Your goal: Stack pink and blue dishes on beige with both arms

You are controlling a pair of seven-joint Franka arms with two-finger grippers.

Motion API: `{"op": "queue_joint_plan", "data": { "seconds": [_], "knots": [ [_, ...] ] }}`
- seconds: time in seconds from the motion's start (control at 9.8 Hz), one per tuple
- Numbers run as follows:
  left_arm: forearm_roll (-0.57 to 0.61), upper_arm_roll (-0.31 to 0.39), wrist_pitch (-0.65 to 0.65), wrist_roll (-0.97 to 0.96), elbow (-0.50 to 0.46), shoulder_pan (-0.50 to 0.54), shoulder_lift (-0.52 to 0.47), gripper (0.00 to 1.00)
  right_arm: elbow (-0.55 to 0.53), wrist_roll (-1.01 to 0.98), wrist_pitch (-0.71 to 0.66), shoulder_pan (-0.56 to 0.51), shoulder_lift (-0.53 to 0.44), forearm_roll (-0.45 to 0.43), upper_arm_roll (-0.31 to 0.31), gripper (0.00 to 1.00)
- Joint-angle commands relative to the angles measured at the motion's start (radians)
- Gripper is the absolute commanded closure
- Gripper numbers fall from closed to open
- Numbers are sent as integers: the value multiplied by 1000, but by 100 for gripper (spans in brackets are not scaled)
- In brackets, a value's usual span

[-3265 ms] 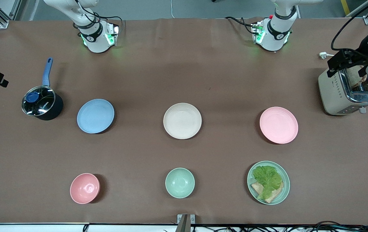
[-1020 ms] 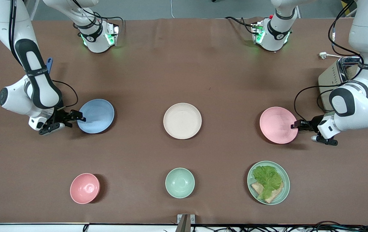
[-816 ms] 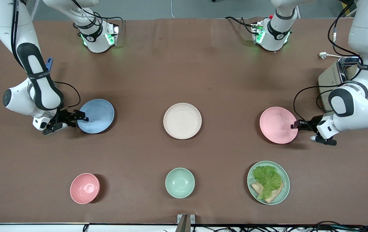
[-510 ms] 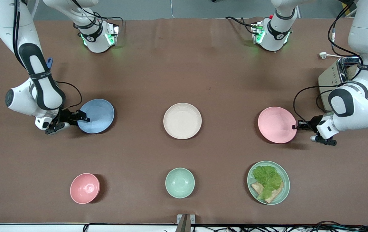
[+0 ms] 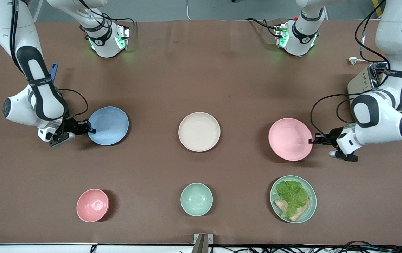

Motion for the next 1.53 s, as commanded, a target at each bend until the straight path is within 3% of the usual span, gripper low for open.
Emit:
{"op": "queue_joint_plan", "data": {
  "seconds": [0.0, 0.31, 0.61, 0.92, 1.43],
  "knots": [
    [-3, -121, 4, -207, 20, -17, -5, 99, 43, 19, -103, -2, -32, 18, -28, 99],
    [9, -137, 89, -432, 35, -219, 4, 99, 208, 218, -363, -2, -66, -81, -63, 100],
    [177, -139, 163, -687, 49, -348, 48, 99, 409, 530, -591, 26, -77, -153, -53, 100],
    [291, -139, 210, -836, 57, -440, 85, 99, 449, 709, -601, 80, -77, -152, -2, 99],
    [302, -134, 278, -901, 57, -520, 133, 99, 426, 944, -420, 93, -67, -152, 223, 99]
  ]
}}
